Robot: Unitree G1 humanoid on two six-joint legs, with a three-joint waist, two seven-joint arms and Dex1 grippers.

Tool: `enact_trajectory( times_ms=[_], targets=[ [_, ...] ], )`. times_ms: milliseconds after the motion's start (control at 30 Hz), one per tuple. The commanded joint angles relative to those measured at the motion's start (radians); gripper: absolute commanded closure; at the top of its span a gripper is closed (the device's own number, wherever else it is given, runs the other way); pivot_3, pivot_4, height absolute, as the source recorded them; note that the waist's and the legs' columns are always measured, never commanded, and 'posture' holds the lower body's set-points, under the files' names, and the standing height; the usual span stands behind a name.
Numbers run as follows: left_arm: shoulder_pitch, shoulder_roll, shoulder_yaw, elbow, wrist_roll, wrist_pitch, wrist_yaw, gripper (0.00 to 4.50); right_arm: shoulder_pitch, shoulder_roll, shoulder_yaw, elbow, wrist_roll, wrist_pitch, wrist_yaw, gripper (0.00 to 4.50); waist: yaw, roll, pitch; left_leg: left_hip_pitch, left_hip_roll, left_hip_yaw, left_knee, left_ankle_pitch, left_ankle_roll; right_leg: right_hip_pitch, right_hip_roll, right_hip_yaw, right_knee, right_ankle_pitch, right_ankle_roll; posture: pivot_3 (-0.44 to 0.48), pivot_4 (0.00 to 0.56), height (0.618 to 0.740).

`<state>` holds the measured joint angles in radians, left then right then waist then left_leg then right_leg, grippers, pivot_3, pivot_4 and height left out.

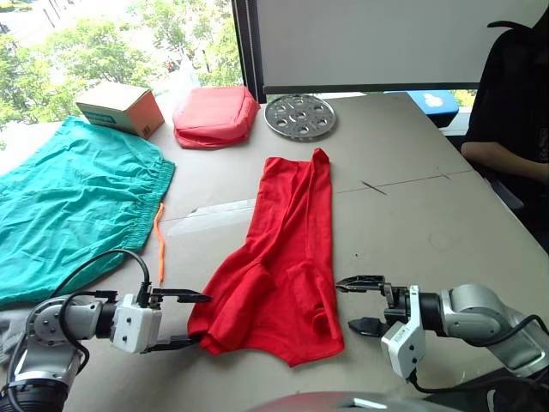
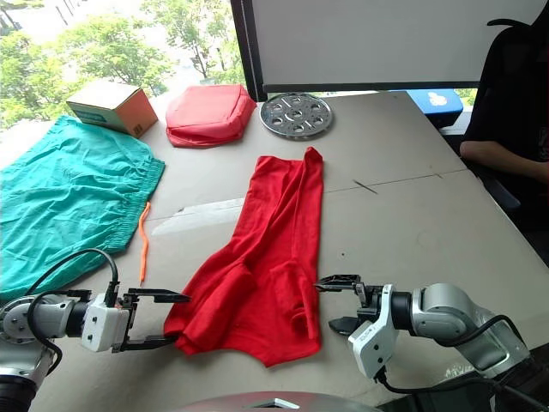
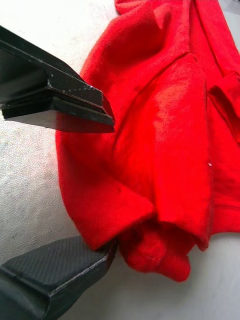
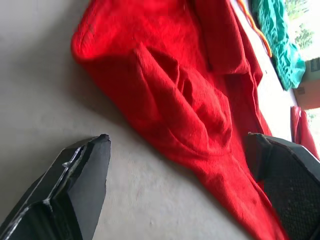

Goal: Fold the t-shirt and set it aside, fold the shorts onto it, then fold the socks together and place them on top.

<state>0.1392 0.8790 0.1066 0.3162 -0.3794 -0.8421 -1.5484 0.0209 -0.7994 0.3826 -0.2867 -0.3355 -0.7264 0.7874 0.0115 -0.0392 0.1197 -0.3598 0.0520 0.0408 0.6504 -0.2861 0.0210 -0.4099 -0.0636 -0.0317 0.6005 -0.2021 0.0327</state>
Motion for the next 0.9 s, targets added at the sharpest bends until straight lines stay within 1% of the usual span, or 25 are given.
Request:
enact_trajectory(
  times_ms=[33,133,267,367,467,633,900],
  targets=[
    [0.013,0.028,0.000,0.004,-0.018,-0.013,-0.005,1.23,0.005,-0.036,0.035,-0.064,0.071,-0.016,0.046,0.00,0.003,0.000,0.000,0.000,0.000,0.001,0.000,0.000,0.000,0.000,0.000,0.000,0.000,0.000,0.000,0.000,0.150,0.740],
    [0.019,0.032,-0.002,0.001,-0.020,-0.013,0.000,1.23,-0.031,-0.008,0.060,-0.054,0.063,0.005,0.054,0.00,0.002,0.000,0.000,0.000,0.001,0.001,0.002,0.000,0.000,-0.001,-0.001,0.001,0.000,-0.002,0.003,0.000,0.150,0.740],
    [0.027,0.035,-0.004,-0.008,-0.017,-0.008,0.013,1.23,-0.098,0.054,0.091,0.026,-0.007,0.014,0.044,0.00,0.002,0.000,0.000,0.000,0.002,0.003,0.003,0.000,0.000,-0.002,-0.001,0.002,0.002,-0.002,0.003,0.000,0.150,0.740],
    [0.032,0.038,-0.004,-0.011,-0.012,-0.006,0.024,1.23,-0.128,0.077,0.102,0.071,-0.027,0.018,0.041,0.00,0.003,0.000,0.000,0.000,0.001,0.003,0.002,0.000,0.000,-0.002,-0.001,0.002,0.002,-0.002,0.003,0.000,0.150,0.740],
    [0.031,0.041,-0.006,-0.008,-0.006,-0.005,0.032,1.23,-0.137,0.063,0.102,0.084,-0.006,0.029,0.055,0.00,0.002,0.000,0.000,0.000,0.001,0.003,0.002,0.000,0.000,-0.002,-0.001,0.002,0.002,0.000,0.000,0.000,0.150,0.740],
    [0.038,0.050,-0.012,-0.001,-0.020,0.010,0.016,1.23,-0.093,0.004,0.084,0.051,0.043,0.047,0.073,0.00,0.004,0.000,0.000,0.001,0.001,0.003,0.003,0.000,0.000,-0.002,-0.002,0.002,0.003,-0.001,0.002,0.000,0.150,0.740],
    [0.042,0.061,-0.014,0.021,-0.037,0.006,-0.009,1.23,-0.079,-0.002,0.078,0.064,0.042,0.074,0.054,0.00,0.003,0.000,0.000,0.000,0.001,0.004,0.002,0.000,0.000,-0.002,-0.002,0.003,0.003,-0.001,0.002,0.000,0.150,0.740]
  ],
)
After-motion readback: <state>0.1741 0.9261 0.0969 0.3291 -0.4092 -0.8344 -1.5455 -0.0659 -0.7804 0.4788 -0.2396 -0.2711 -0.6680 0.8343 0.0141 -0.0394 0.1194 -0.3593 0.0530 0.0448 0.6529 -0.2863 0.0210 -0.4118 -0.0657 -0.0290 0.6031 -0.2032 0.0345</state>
